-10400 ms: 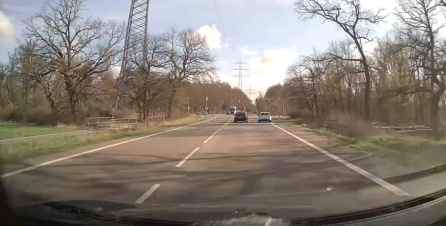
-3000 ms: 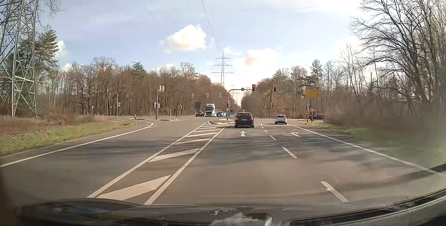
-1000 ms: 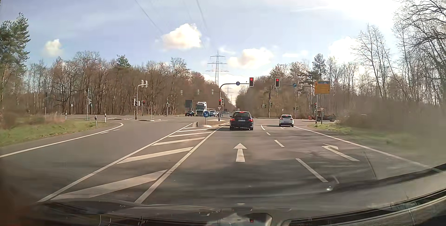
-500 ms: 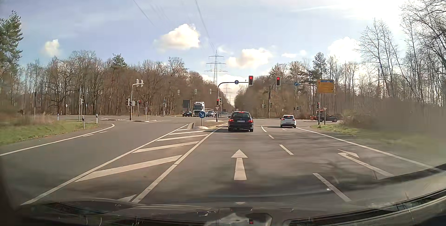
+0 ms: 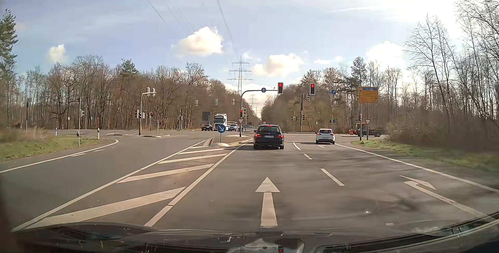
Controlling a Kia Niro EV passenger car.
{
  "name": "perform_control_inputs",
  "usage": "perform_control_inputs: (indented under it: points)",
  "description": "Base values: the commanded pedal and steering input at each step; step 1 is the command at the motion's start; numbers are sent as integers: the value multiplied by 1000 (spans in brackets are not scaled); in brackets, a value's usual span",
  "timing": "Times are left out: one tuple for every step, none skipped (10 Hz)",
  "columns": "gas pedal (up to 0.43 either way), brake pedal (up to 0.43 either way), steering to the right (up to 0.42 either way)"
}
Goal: Follow the waypoints while adhering to traffic rules and regulations
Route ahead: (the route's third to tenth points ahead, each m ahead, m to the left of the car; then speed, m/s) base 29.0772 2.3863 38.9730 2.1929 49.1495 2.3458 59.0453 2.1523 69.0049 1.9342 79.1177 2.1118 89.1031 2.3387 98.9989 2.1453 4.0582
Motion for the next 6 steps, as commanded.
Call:
perform_control_inputs:
  points:
    - [0,0,6]
    - [0,0,6]
    - [0,0,6]
    - [0,0,6]
    - [0,0,6]
    - [0,0,6]
